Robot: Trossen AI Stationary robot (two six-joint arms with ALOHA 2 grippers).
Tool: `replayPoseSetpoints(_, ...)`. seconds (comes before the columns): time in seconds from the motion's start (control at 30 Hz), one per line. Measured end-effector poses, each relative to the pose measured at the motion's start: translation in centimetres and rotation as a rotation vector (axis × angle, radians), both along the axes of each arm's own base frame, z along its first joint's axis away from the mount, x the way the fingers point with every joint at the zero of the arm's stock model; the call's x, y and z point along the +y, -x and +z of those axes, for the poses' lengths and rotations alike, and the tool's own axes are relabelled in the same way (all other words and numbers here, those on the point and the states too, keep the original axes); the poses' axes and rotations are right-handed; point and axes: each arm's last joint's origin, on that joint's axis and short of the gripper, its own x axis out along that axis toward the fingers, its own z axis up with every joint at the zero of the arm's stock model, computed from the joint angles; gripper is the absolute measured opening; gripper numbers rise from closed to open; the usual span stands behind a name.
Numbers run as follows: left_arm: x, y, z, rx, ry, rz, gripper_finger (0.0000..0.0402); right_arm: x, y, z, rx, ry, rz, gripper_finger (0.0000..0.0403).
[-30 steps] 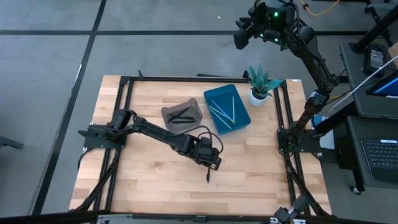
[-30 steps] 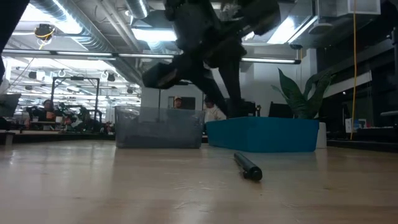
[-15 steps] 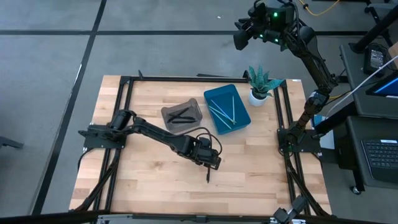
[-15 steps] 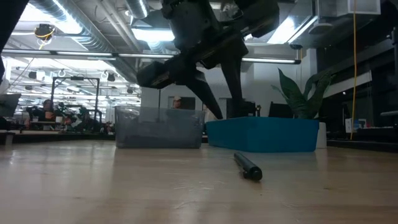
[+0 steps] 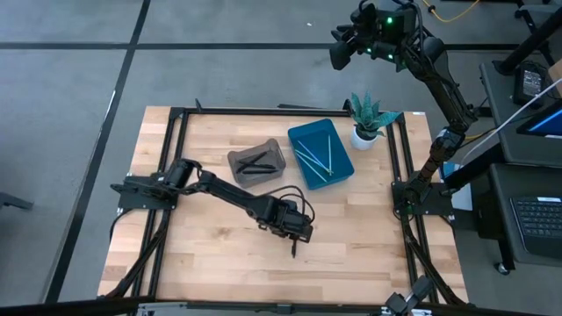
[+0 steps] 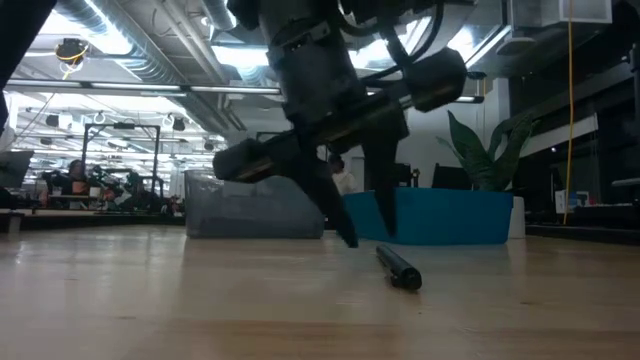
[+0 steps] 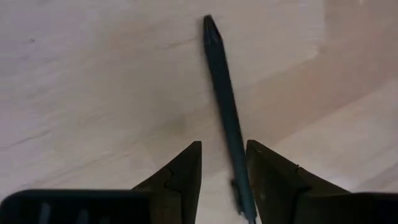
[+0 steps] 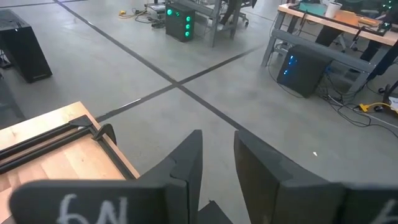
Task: Sort pens & pencils
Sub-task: Put the black pen into the black bin
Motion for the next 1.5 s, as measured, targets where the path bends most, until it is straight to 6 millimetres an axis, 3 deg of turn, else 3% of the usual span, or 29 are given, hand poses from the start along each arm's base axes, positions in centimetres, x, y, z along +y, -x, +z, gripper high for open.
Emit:
replayPoseSetpoints(0.37,0.3,-0.8,0.2,-0.083,-0.008,0.02,0.0115,0.0,0.0,0.0,-0.005,-0.001,0.0,0.0094)
replayPoseSetpoints(0.77,0.5,-0.6,0.0,-0.051,-0.03,0.027,0.0115,0.1,-0.1,0.0,-0.01,-0.007,0.025,0.0094)
replayPoseSetpoints(1.1,0.1,-1.4,-3.1,-0.013,0.045,-0.003,0.0115,0.0,-0.1,0.1,-0.011,-0.003,0.025,0.0094)
replayPoseSetpoints(1.5,0.0,-1.2,-3.4,0.013,0.052,-0.017,0.0101,0.0,-0.1,0.4,-0.034,0.021,0.027,0.0094)
